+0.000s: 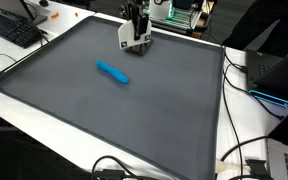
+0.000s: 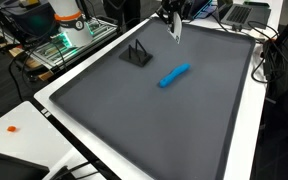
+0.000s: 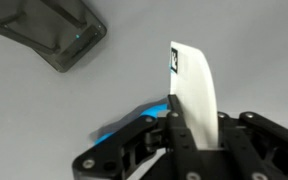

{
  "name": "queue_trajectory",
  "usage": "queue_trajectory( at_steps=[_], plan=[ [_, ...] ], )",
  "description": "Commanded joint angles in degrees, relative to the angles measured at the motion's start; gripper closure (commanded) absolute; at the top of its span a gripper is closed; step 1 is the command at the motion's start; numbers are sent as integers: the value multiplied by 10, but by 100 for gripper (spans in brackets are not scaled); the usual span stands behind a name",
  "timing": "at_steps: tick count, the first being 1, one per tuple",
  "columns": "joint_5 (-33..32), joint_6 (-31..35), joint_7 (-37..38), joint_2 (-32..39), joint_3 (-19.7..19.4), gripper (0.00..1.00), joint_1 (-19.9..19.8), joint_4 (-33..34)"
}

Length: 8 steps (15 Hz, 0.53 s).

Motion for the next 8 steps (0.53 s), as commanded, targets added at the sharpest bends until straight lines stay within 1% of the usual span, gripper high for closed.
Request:
queue_trajectory(
  at_steps=[1,6,7,8],
  plan=[
    [22,-38,-124,37,8,98,-4,48],
    [11,-91,-277,64,7,98,-7,87],
    [9,-63,-227,52,3,98,1,68],
    [9,-66,-234,55,2,90,0,73]
  ],
)
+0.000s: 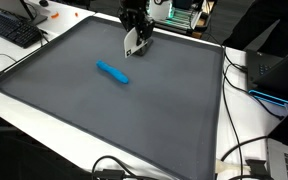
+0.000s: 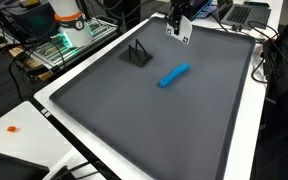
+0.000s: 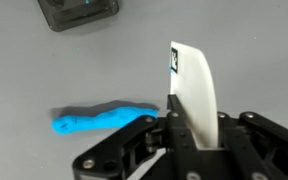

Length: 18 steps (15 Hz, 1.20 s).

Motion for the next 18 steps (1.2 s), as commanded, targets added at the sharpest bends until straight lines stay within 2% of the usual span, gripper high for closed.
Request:
queue_trajectory(
  at_steps=[1,5,6,12,18],
  plan=[
    [0,-2,0,0,-2,90,1,2],
    [0,-2,1,0,-2,90,2,2],
    [0,-2,1,0,-2,98,2,2],
    [-1,11,-49,74,-1,98,-2,56],
    [-26,14,-83,138,-18,98,-4,119]
  ],
)
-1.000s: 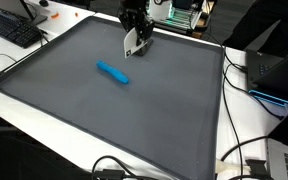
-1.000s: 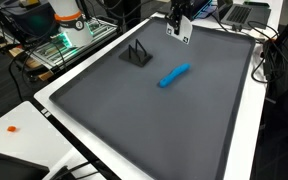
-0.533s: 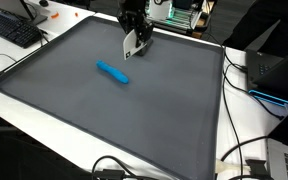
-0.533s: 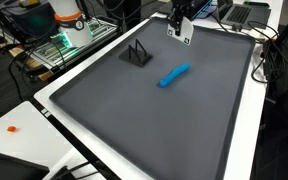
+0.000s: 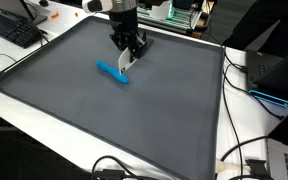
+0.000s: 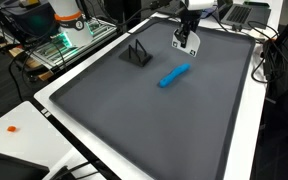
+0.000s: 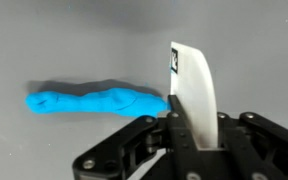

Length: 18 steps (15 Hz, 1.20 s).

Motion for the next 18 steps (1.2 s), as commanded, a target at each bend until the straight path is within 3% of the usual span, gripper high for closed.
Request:
queue_trajectory(
  at_steps=[1,18],
  plan=[
    [-16,6,-21,41,-11,98,-3,42],
    [-20,35,-49,129,-21,98,-8,111]
  ],
)
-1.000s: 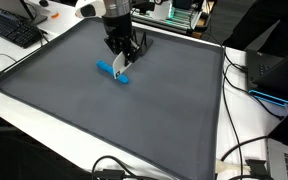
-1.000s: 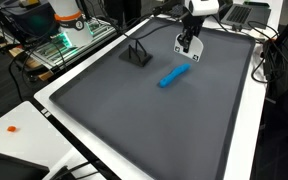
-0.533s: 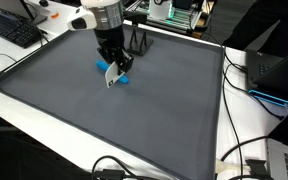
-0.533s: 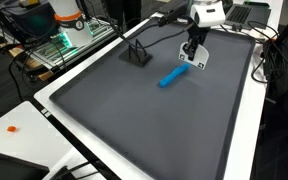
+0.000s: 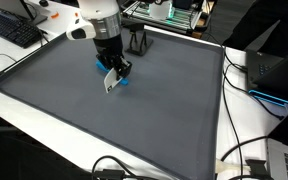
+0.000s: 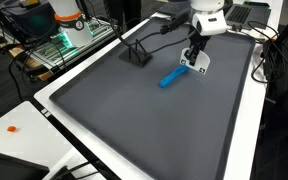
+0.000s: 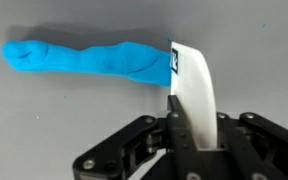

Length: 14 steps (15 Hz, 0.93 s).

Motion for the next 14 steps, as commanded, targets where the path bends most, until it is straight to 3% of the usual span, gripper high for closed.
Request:
queue_trajectory(
  at_steps=[1,14],
  plan=[
    [-9,5,-13,14,-4,98,-1,5],
    [2,-15,-10,2,-3,98,-6,-18]
  ],
)
